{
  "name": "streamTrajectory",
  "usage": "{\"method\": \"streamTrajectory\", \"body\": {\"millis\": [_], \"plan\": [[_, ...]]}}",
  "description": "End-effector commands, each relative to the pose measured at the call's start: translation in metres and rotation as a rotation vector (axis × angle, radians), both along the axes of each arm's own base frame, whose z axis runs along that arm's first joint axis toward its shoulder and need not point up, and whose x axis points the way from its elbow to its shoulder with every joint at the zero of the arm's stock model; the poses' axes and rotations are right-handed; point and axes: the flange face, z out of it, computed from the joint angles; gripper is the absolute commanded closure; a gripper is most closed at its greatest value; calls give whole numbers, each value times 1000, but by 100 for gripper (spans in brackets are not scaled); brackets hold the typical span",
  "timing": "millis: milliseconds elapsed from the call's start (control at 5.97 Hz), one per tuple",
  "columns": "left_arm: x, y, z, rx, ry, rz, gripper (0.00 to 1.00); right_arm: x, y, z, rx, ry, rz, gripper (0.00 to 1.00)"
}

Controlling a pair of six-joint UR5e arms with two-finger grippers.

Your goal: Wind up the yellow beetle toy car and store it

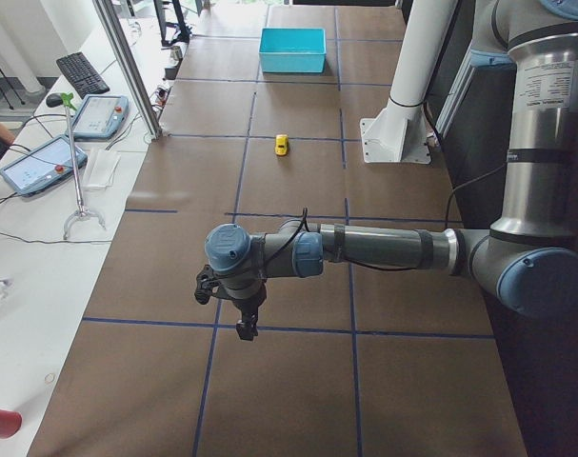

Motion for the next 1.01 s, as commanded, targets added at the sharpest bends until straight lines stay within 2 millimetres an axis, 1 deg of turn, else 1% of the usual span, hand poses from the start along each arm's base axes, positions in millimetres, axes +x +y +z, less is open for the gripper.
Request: {"method": "streamTrajectory", "body": {"millis": [0, 168, 335, 503, 838], "plan": [[1, -5, -7, 13, 3, -2, 0, -20, -24, -22, 52, -7, -48, 0], [2, -8, -15, 31, 3, 0, 0, -45, -35, -33, 76, -9, -109, 0], [2, -9, -16, 33, 3, 1, 0, -58, -44, -44, 102, -10, -137, 0], [3, -11, -16, 35, 4, 4, 0, -67, -50, -50, 116, -6, -156, 0], [1, -8, -15, 37, -1, 5, 0, -67, -48, -48, 116, -4, -156, 0]]}}
